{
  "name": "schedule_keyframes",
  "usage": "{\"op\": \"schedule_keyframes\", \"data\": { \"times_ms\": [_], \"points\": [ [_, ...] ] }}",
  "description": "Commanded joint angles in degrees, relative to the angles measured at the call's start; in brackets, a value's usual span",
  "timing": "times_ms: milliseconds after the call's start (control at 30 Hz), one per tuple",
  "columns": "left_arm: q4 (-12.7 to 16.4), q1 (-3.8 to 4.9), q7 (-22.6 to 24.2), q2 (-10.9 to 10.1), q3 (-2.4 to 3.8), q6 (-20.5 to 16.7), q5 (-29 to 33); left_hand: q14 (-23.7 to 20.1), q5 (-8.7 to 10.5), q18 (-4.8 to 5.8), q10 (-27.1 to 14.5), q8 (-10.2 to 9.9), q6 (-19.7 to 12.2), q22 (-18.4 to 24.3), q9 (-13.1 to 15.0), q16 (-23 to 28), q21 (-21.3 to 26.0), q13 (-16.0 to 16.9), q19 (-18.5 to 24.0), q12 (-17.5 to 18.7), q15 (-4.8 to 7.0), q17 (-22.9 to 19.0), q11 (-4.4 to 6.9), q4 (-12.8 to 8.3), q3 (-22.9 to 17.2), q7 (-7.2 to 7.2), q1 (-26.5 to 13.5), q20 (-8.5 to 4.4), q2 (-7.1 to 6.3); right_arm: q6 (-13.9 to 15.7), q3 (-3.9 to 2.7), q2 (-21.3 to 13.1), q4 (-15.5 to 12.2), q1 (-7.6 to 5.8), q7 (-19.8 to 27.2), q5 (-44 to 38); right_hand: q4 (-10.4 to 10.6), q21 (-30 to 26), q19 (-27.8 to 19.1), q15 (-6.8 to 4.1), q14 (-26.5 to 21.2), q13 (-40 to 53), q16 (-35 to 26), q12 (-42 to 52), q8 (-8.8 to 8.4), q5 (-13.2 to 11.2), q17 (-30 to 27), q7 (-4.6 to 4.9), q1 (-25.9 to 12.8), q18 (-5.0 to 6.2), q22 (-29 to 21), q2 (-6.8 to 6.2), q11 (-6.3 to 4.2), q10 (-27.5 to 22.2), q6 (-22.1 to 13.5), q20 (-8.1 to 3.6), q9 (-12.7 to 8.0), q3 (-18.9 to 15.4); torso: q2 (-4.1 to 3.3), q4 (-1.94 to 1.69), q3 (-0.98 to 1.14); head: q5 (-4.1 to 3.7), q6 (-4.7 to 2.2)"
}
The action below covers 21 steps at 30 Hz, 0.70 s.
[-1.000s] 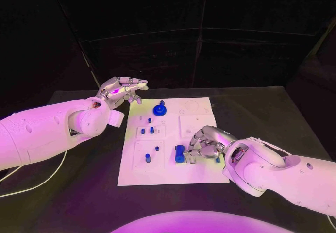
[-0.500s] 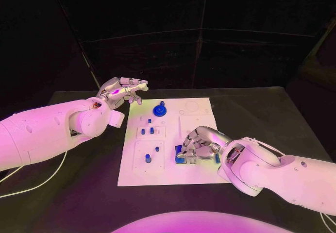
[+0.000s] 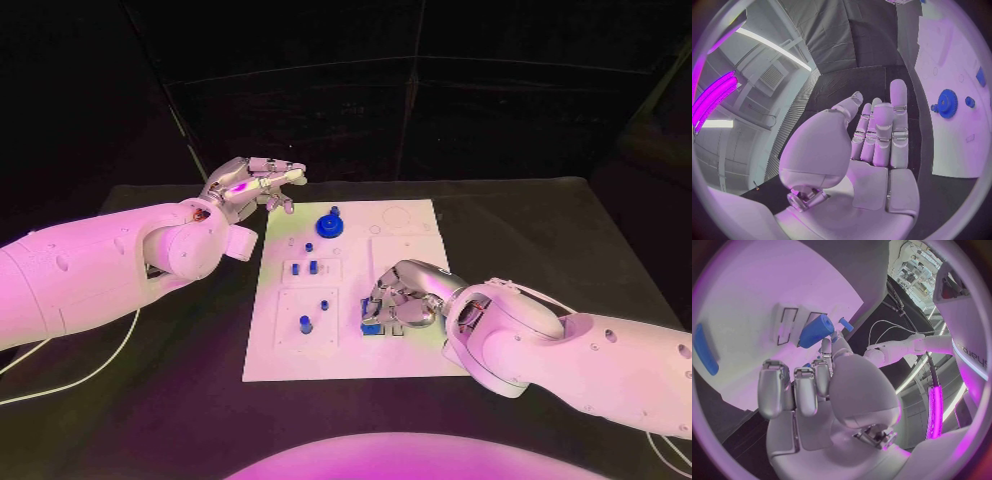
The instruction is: Assemble the parts on the task board
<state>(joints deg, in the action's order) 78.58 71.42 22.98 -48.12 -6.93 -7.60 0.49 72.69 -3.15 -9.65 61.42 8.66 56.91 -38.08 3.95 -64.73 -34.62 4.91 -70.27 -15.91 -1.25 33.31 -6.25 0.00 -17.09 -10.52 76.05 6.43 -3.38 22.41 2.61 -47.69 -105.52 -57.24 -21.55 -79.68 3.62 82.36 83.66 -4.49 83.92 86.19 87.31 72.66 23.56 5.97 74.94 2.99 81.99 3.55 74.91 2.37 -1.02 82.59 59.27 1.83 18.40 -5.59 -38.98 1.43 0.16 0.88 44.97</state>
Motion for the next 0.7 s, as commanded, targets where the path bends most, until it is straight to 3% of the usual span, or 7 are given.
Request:
{"op": "schedule_keyframes", "data": {
  "times_ms": [33,200,333,700],
  "points": [
    [0.0,0.09,0.2,0.1,0.05,0.5,-0.1,-0.5,0.26,-0.74,-0.3,0.3,-0.5,0.1,0.0,0.2,0.2,0.1,-0.2,-0.4,0.02,-0.1,0.06,0.1,0.3,0.01,0.3,0.39,0.06,-3.8,0.13,0.1,0.1,0.03,-1.8,-4.6,-0.7,-0.2,0.0,-0.48,5.1,-9.7,0.0,-0.3,-0.28,-1.0,10.2,-0.02,1.4,-0.44,1.0,0.37,-0.35,0.2,0.5,-0.40,-0.1,0.3,0.04,0.05,0.05,0.05,0.11],
    [0.0,0.09,0.2,0.1,0.05,0.5,-0.1,-0.5,0.26,-0.74,-0.3,0.3,-0.5,0.1,0.0,0.2,0.2,0.1,-0.2,-0.4,0.02,-0.1,0.06,0.1,0.3,0.01,0.3,0.39,0.06,-2.7,0.13,0.0,0.3,0.03,-4.1,-6.8,-1.8,-0.2,0.0,-0.58,5.1,-9.6,0.0,-0.3,-0.27,-1.4,10.3,-0.21,2.7,-0.44,1.0,0.68,-0.51,0.2,1.1,-0.46,-0.1,1.1,0.10,0.06,-0.03,-0.10,-0.06],
    [-0.1,0.09,0.1,0.2,0.04,0.5,-0.1,-0.5,0.26,-0.74,-0.3,0.3,-0.5,0.1,0.0,0.2,0.2,0.1,-0.2,-0.4,0.02,-0.1,0.06,0.1,0.3,0.01,0.3,0.39,0.06,-2.7,0.13,-0.1,0.5,0.03,-5.3,-7.7,-2.0,-0.2,0.0,-0.59,5.1,-9.6,0.0,-0.3,-0.29,-1.4,10.3,-0.24,2.9,-0.44,1.0,0.67,-0.53,0.2,1.2,-0.48,-0.1,1.2,0.09,0.11,0.03,-0.06,-0.09],
    [-0.2,0.09,0.1,0.2,0.03,0.6,-0.1,-0.5,0.26,-0.74,-0.3,0.3,-0.5,0.1,0.0,0.2,0.2,0.1,-0.2,-0.4,0.02,-0.1,0.06,0.1,0.3,0.01,0.3,0.39,0.06,-3.9,0.14,-0.6,0.1,0.03,-4.8,-7.1,-1.9,-0.3,0.0,-0.56,5.1,-9.7,-0.1,-0.4,-0.49,-2.0,10.2,-0.09,2.2,-0.44,1.0,0.42,-0.43,0.2,1.3,-0.48,-0.2,1.0,0.02,0.08,0.04,-0.10,-0.25]
  ]
}}
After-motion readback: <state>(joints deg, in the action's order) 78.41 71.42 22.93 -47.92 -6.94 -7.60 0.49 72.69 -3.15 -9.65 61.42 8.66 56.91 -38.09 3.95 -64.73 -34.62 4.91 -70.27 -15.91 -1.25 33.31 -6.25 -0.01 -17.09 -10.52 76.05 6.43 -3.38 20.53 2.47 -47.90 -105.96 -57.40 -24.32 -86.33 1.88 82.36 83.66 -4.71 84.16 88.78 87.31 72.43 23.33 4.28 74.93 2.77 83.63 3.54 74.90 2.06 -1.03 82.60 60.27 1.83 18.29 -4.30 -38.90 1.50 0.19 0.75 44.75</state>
